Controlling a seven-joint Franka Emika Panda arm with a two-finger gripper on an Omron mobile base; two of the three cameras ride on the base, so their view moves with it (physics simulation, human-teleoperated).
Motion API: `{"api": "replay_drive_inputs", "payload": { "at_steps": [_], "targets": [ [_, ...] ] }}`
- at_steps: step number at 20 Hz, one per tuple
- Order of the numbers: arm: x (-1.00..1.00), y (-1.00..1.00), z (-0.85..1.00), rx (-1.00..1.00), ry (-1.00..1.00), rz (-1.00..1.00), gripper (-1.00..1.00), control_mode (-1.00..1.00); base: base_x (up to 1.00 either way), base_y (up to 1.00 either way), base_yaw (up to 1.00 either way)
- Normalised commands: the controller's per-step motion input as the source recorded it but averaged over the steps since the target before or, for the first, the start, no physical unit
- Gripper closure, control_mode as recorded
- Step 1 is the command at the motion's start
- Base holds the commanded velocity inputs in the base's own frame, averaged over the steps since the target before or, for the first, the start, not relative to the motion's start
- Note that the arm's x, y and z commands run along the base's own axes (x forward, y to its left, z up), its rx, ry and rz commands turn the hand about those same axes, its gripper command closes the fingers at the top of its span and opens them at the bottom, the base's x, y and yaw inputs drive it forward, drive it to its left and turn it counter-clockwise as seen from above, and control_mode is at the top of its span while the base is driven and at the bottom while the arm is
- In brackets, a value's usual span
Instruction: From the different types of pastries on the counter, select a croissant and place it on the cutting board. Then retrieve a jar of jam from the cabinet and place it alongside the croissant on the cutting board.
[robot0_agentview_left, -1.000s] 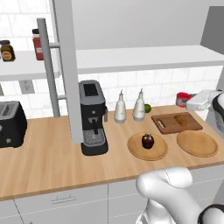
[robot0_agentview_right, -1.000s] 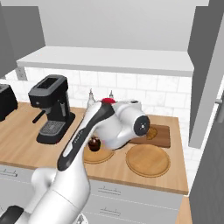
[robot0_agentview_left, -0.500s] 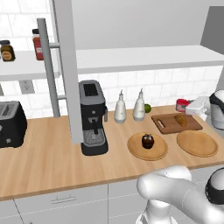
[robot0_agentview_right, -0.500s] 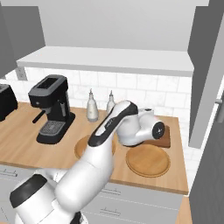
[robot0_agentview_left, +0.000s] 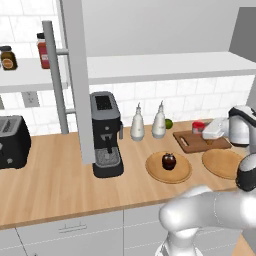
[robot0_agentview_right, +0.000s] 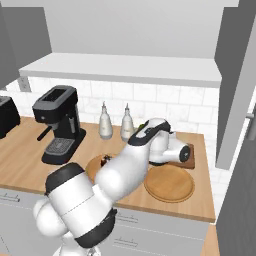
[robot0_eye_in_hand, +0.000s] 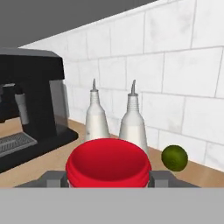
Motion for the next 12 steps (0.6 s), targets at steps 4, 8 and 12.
{"api": "replay_drive_inputs", "payload": {
  "at_steps": [4,8,12],
  "targets": [
    [0.46,-0.52,-0.43,0.00,0.00,0.08,1.00,-1.00,0.00,0.00,0.00],
    [0.46,-0.25,-0.58,0.00,0.00,0.06,1.00,-1.00,0.00,0.00,0.00],
    [0.47,-0.25,-0.58,0.00,0.00,0.05,1.00,-1.00,0.00,0.00,0.00]
  ]
}}
